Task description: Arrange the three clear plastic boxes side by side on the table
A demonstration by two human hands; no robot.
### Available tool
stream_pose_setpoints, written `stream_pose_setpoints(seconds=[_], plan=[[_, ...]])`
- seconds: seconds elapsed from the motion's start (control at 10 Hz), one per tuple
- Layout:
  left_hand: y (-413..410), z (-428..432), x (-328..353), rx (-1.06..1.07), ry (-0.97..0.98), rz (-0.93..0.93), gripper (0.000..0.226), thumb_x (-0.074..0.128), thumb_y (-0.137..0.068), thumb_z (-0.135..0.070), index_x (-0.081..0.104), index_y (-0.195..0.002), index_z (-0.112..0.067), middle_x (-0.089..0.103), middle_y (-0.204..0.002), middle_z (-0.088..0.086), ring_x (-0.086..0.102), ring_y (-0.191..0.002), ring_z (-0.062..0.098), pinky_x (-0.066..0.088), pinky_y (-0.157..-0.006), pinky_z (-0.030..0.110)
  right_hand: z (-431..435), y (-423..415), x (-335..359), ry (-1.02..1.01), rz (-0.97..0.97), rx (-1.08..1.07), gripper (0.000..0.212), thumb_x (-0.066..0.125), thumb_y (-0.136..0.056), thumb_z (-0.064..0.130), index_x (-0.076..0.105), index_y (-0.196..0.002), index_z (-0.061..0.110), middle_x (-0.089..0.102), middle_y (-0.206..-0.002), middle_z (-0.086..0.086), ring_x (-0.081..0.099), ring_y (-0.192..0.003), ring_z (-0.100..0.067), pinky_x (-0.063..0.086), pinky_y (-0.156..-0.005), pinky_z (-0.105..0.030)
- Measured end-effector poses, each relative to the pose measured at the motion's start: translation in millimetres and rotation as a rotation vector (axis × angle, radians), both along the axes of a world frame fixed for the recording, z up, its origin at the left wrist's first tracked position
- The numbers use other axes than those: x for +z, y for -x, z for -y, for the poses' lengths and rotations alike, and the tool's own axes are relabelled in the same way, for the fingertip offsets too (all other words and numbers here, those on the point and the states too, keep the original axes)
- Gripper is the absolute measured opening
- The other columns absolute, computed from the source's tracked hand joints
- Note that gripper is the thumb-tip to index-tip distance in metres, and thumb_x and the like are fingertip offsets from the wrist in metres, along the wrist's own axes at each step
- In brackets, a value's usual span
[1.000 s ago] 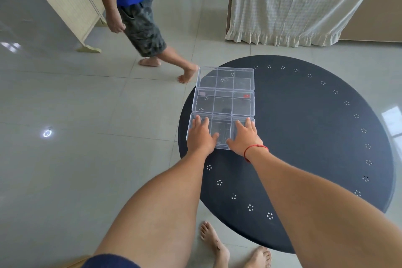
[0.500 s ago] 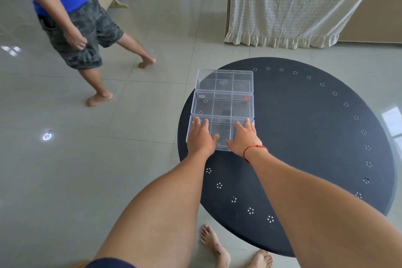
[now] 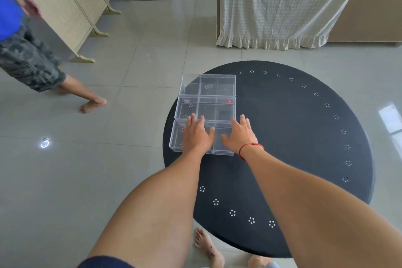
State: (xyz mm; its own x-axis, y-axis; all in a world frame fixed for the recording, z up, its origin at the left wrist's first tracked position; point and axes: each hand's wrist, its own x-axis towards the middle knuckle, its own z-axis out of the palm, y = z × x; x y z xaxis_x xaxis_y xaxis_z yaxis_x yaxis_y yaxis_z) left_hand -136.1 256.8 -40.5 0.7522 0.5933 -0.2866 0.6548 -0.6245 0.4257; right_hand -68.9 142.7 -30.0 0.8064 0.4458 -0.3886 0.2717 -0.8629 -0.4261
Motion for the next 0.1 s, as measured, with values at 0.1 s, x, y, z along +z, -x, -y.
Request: stream_pose_setpoints(seconds=[0.1], plan=[[-26.6, 26.8, 6.3, -0.042, 0.002, -0.003, 0.061, 0.043, -0.099, -0.041, 0.024, -0.152, -0.016, 0.006, -0.163, 0.007, 0.002, -0.150, 0.023, 0.014, -0.121, 0.041, 25.5, -22.3, 4.9, 0.009, 0.019, -0.002, 0.066, 0.054, -0.093, 0.033, 0.029, -0.149, 0.010, 0.006, -0.164, -0.014, 0.004, -0.153, -0.029, 0.032, -0.116, -0.044]])
